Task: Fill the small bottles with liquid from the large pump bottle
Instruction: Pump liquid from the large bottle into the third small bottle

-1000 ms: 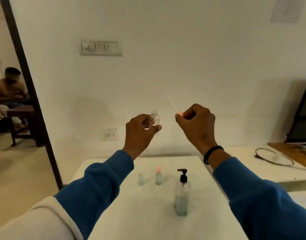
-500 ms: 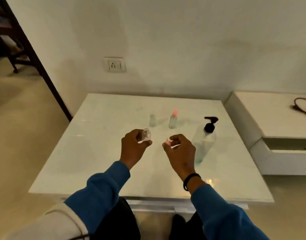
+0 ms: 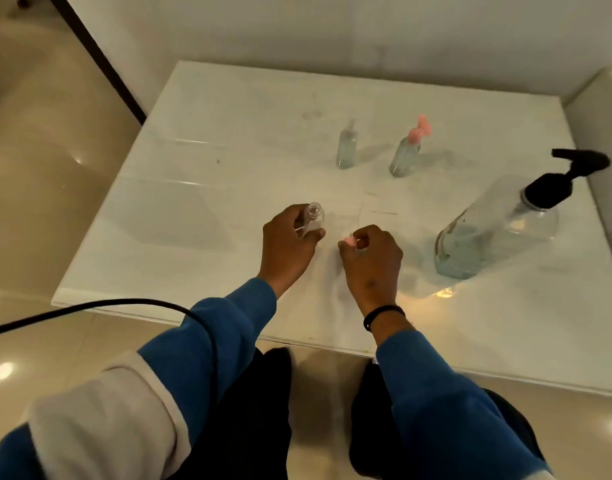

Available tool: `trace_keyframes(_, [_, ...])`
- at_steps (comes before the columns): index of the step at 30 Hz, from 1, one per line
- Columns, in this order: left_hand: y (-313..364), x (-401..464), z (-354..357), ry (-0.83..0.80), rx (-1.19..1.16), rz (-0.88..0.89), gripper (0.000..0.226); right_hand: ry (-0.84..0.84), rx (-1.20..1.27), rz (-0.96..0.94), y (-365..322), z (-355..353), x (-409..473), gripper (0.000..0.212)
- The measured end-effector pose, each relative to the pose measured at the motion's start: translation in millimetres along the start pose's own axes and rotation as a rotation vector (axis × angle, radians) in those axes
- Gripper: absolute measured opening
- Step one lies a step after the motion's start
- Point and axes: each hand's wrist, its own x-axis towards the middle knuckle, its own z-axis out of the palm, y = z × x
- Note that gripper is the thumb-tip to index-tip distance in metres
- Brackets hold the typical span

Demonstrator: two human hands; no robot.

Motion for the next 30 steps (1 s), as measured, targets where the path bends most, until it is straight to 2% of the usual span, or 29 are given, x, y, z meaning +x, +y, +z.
trace_keyframes(8, [-7, 1, 3, 0.016, 0.021, 0.006, 0.037, -0.02, -0.059, -0.018, -1, 5, 9, 0.021])
trace_keyframes(14, [-7, 1, 4, 0.026, 0.017, 0.001, 0.039, -0.036, -0.043, -0.004, -3, 7, 8, 0.038])
trace_keyframes(19, [-6, 3, 3, 0.037, 0.007, -0.01, 0.041, -0.013, -0.04, 0.001, -7, 6, 9, 0.042])
trace_keyframes(25, [-7, 7, 0, 0.102, 0.006, -0.035, 0.042, 0.173, -0.222, -0.242, -22, 2, 7, 0.041])
trace_keyframes(30, [5, 6, -6, 0.186, 0.012, -0.011, 0.036, 0.25, -0.165, -0.358, -40, -9, 6, 0.034])
